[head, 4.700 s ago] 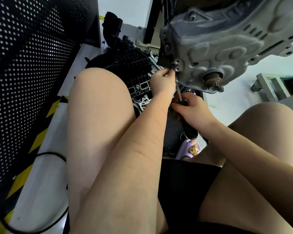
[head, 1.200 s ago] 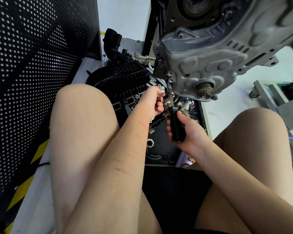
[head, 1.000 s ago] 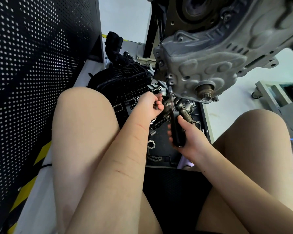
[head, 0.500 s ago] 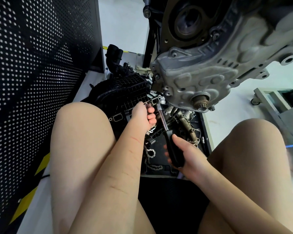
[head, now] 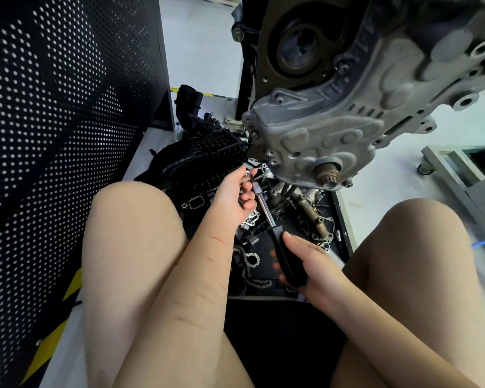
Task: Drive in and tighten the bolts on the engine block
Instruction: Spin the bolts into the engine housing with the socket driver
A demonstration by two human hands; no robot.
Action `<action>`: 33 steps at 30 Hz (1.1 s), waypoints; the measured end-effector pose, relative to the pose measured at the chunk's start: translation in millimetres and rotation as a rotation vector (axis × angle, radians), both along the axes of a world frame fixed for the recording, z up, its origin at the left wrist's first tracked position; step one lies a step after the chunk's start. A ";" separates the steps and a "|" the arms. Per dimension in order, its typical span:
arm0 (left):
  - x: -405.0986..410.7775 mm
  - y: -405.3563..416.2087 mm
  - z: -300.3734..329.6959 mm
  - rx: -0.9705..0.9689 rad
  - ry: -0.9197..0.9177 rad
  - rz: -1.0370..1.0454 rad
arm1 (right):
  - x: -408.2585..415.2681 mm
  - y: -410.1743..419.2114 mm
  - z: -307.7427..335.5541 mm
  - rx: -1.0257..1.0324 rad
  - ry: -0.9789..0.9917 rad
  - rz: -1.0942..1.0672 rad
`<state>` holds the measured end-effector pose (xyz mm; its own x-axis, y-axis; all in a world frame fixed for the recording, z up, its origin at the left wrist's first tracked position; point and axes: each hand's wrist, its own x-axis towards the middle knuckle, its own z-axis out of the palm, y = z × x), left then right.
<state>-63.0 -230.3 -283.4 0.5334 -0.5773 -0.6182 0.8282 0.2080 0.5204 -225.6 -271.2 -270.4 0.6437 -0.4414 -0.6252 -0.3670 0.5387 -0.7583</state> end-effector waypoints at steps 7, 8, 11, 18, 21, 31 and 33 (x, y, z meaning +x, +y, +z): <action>-2.4 0.4 1.7 -0.023 -0.026 -0.048 | 0.6 -1.0 3.0 0.017 0.017 -0.010; -2.3 0.4 1.7 -0.029 -0.031 -0.055 | 0.5 -1.3 3.4 0.015 0.025 -0.012; -1.8 0.2 0.6 -0.035 -0.047 -0.071 | 0.1 -1.6 4.4 -0.001 0.052 -0.019; -2.5 0.2 -2.0 0.005 -0.100 -0.091 | 0.2 -1.8 10.4 -0.174 0.078 -0.024; -3.6 -0.1 -1.7 0.026 -0.128 -0.082 | 0.8 -3.5 14.6 -0.355 0.080 0.012; -6.2 3.6 4.5 0.034 -0.137 -0.074 | 1.2 -9.2 32.3 -1.180 0.205 0.309; -7.3 4.9 4.1 0.040 -0.139 -0.080 | 1.0 -10.6 35.6 -1.308 0.225 0.333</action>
<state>-70.2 -225.3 -279.3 0.5686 -0.5977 -0.5651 0.7609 0.1212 0.6374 -224.6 -281.8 -234.8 0.7755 -0.6310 0.0206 -0.5192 -0.6561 -0.5477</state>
